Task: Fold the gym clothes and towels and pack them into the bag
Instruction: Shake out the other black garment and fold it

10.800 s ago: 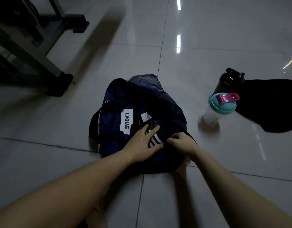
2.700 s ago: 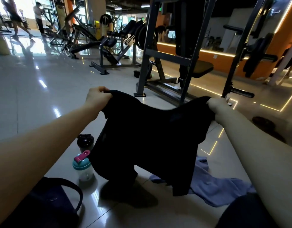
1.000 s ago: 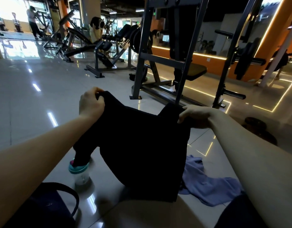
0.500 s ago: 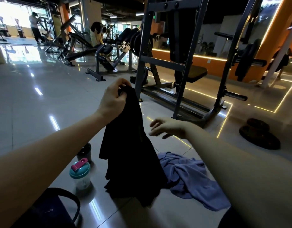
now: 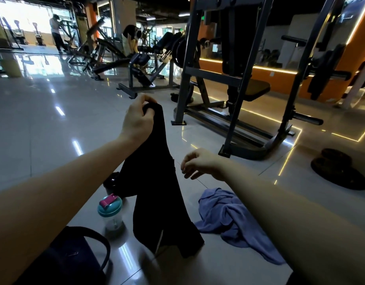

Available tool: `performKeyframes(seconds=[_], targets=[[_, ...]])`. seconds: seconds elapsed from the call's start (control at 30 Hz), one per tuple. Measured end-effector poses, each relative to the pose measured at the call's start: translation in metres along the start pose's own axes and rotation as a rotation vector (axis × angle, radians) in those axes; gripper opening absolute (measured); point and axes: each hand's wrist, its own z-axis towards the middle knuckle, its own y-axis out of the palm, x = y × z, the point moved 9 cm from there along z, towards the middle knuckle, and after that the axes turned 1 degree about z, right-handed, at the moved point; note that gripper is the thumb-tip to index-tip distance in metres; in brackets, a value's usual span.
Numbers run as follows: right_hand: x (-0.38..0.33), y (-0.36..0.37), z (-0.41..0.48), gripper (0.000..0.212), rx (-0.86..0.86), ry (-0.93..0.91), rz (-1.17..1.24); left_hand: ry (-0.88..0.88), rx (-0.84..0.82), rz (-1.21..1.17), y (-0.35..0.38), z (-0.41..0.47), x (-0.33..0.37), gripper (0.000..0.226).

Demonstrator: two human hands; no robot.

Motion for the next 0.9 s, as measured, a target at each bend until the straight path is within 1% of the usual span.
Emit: performKeyframes(seconds=[0.07, 0.13, 0.2, 0.27, 0.3, 0.33, 0.37, 0.47, 0.5, 0.57, 0.63, 0.67, 0.73, 0.83, 0.9], targets=[[-0.002, 0.013, 0.002, 0.015, -0.068, 0.011, 0.06, -0.007, 0.002, 0.008, 0.0, 0.0, 0.002, 0.017], [-0.003, 0.025, 0.005, 0.027, -0.077, 0.033, 0.017, -0.002, 0.004, 0.012, 0.003, 0.0, 0.006, 0.015], [-0.003, 0.029, 0.01, 0.038, 0.013, 0.031, -0.048, -0.008, -0.007, -0.009, 0.007, -0.001, 0.01, 0.012], [0.003, 0.021, 0.017, 0.054, 0.134, 0.016, -0.045, -0.006, -0.041, -0.052, 0.012, -0.002, 0.013, 0.009], [0.006, 0.018, 0.019, 0.059, 0.17, 0.009, -0.037, -0.003, -0.062, -0.075, 0.014, -0.003, 0.015, 0.008], [0.009, 0.017, 0.02, 0.059, 0.182, 0.009, -0.034, -0.003, -0.081, -0.097, 0.015, -0.004, 0.016, 0.009], [0.014, 0.016, 0.021, 0.054, 0.184, 0.018, -0.035, -0.006, -0.102, -0.118, 0.017, -0.005, 0.017, 0.009], [0.021, 0.012, 0.023, 0.017, 0.243, 0.047, -0.08, -0.008, -0.137, -0.137, 0.019, -0.007, 0.018, 0.011], [0.024, 0.008, 0.023, 0.016, 0.274, 0.059, -0.1, -0.012, -0.138, -0.134, 0.018, -0.007, 0.017, 0.011], [0.027, 0.001, 0.021, 0.023, 0.28, 0.078, -0.083, -0.027, -0.127, -0.122, 0.014, -0.005, 0.012, 0.01], [0.029, -0.009, 0.014, 0.011, 0.258, 0.102, -0.052, -0.035, -0.102, -0.074, 0.009, -0.001, 0.005, 0.01], [0.031, -0.017, 0.01, 0.01, 0.26, 0.125, -0.036, -0.034, -0.09, -0.039, 0.007, 0.0, 0.002, 0.01], [0.036, -0.036, 0.002, 0.009, 0.308, 0.172, -0.01, -0.028, -0.086, 0.032, 0.003, 0.001, -0.005, 0.01], [0.043, -0.069, -0.007, 0.016, 0.42, 0.226, 0.012, -0.042, -0.103, 0.147, -0.006, 0.003, -0.023, 0.009], [0.049, -0.093, -0.015, 0.016, 0.504, 0.244, 0.042, -0.048, -0.144, 0.237, -0.011, 0.004, -0.034, 0.003]])
